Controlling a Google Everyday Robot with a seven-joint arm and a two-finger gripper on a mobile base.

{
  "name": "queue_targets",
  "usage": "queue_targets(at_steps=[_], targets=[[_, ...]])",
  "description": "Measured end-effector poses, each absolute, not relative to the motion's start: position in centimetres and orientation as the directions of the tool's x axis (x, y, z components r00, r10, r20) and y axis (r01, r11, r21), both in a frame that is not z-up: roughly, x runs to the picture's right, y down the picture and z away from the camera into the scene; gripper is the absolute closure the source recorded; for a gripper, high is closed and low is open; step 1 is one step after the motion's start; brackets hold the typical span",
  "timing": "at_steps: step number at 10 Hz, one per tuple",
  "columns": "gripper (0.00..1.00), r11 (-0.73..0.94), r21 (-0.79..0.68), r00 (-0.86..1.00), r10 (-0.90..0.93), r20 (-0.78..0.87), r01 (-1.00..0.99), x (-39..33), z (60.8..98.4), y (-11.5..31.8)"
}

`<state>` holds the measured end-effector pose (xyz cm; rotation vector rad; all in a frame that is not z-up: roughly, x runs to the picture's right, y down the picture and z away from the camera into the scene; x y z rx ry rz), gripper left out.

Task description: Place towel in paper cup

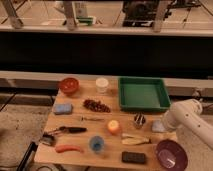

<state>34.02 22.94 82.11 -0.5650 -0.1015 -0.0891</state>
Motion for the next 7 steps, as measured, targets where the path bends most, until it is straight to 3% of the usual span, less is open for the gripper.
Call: queue_targets(at_steps=[3, 7], targets=[[0.2, 0.845, -0.522, 0.991, -0.066, 0.116, 0.117, 34.1, 81.5, 23.2], [0.2, 0.846, -0.516, 0.991, -0.104, 0.083, 0.132, 34.0, 84.0, 19.7]])
